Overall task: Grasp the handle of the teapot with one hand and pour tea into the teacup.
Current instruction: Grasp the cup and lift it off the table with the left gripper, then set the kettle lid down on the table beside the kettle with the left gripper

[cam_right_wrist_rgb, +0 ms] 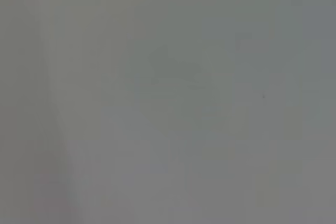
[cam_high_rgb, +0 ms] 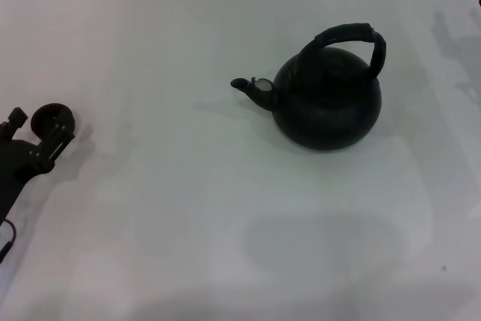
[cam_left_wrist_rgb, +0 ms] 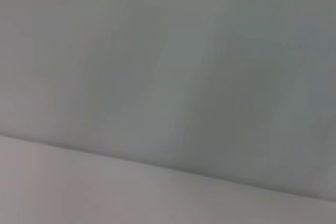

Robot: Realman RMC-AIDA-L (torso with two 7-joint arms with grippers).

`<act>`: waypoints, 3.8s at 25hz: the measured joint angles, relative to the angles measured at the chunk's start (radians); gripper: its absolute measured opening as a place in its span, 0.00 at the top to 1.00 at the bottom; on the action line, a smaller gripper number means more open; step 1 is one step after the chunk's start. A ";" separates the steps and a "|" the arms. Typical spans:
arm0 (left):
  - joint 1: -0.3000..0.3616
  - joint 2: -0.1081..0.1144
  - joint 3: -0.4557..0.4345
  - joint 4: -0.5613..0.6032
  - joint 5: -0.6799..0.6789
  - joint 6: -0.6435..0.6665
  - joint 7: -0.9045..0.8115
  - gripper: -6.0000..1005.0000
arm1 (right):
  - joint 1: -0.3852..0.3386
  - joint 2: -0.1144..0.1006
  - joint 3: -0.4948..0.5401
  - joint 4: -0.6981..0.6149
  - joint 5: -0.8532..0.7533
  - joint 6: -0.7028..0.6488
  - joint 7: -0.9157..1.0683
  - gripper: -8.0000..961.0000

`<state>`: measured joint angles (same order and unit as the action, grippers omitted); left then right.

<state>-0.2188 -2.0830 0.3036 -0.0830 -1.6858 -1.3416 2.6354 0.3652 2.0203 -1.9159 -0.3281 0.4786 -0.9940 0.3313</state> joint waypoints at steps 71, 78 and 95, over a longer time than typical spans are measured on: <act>-0.071 0.006 0.008 0.011 0.029 0.174 0.000 0.22 | 0.005 -0.005 0.023 0.005 0.000 -0.010 0.000 0.24; -0.129 0.004 0.008 0.004 0.191 0.127 -0.007 0.29 | 0.009 -0.005 0.023 0.004 0.000 -0.009 0.000 0.25; -0.184 -0.003 0.004 -0.049 0.352 0.160 -0.005 0.29 | 0.009 -0.003 0.023 -0.006 0.000 -0.005 0.000 0.25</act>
<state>-0.4027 -2.0862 0.3071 -0.1321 -1.3338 -1.1812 2.6306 0.3743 2.0171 -1.8929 -0.3338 0.4786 -0.9988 0.3313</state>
